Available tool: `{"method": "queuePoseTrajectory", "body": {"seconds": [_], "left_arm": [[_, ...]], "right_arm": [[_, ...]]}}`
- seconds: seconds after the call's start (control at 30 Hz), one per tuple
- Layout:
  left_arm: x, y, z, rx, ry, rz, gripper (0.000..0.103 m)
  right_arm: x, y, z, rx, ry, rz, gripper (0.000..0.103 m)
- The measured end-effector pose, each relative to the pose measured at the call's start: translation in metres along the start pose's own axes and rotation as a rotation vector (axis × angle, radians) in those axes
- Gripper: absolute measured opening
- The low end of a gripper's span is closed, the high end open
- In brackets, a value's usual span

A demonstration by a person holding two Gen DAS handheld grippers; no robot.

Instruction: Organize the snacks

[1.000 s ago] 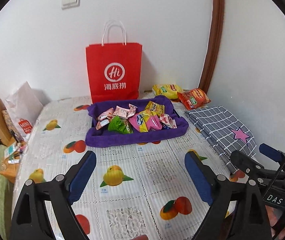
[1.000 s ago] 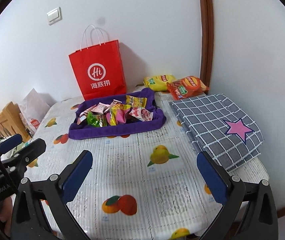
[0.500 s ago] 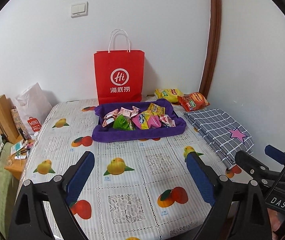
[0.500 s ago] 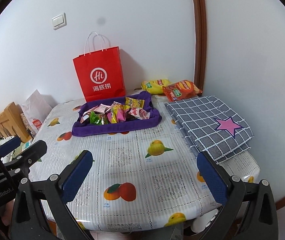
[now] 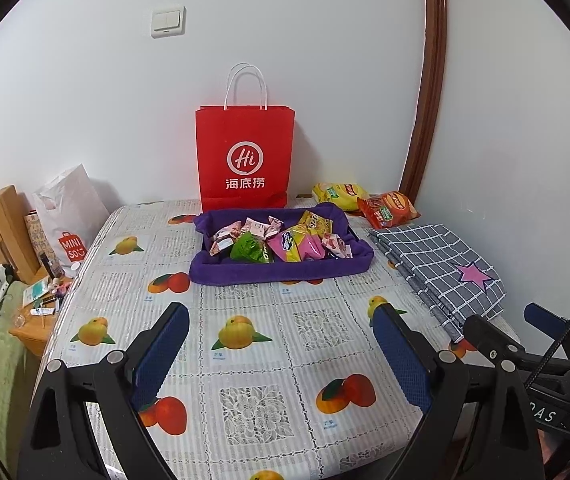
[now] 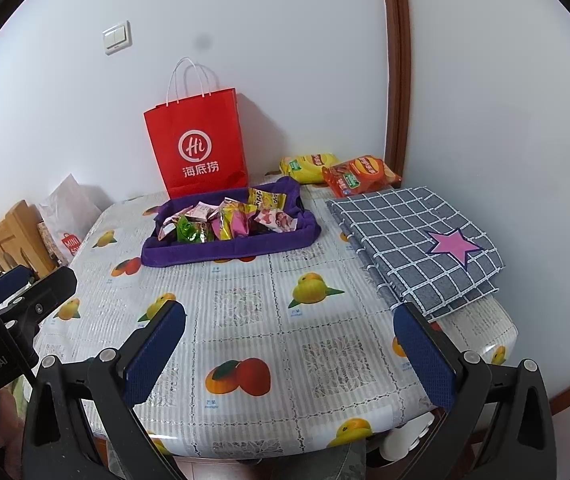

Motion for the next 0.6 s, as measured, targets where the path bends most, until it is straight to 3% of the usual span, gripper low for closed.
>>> {"method": "queuePoseTrajectory", "body": {"seconds": [0.6], "left_arm": [[-0.0001, 0.0005, -0.0031, 0.0, 0.007, 0.002, 0.093]], "right_arm": [[-0.0071, -0.0018, 0.0003, -0.008, -0.012, -0.014, 0.103]]}}
Point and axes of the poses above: each gripper's, at about its wrist camera, not at the fingertips, and x roughly the way its jaws point, z to its left, y to its underside, the point moved 5 cm from there along x, roughly the way its jaws point
